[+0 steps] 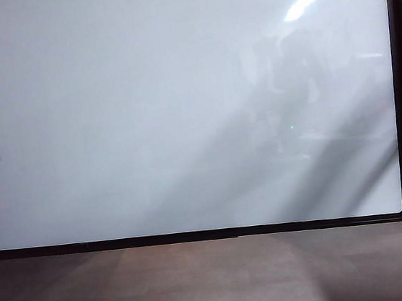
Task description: Reach to the right to find the marker pen, pick it up, and write the number 8 on the whiteboard.
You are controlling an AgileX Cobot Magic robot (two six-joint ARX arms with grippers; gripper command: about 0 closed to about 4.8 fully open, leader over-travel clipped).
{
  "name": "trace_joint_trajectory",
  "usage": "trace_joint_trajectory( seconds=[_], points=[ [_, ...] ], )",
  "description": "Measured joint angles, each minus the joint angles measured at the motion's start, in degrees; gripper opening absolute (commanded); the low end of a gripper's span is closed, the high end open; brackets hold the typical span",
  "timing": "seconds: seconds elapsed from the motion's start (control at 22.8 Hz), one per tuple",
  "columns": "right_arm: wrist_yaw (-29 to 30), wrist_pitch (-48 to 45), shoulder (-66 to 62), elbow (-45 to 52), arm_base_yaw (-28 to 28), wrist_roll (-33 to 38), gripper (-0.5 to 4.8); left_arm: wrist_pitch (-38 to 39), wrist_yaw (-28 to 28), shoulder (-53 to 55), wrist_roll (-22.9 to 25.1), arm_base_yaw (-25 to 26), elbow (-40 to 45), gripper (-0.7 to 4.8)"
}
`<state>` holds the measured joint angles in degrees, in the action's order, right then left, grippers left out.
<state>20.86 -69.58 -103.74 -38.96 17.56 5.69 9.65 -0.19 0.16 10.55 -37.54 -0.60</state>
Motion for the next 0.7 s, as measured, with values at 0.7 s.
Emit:
trace_joint_trajectory(
  seconds=[0.7],
  points=[
    [0.7, -5.7, -18.5, -14.4, -0.1, 3.1, 3.76, 0.0, 0.0, 0.0, 0.0, 0.0, 0.0, -0.05]
  ],
)
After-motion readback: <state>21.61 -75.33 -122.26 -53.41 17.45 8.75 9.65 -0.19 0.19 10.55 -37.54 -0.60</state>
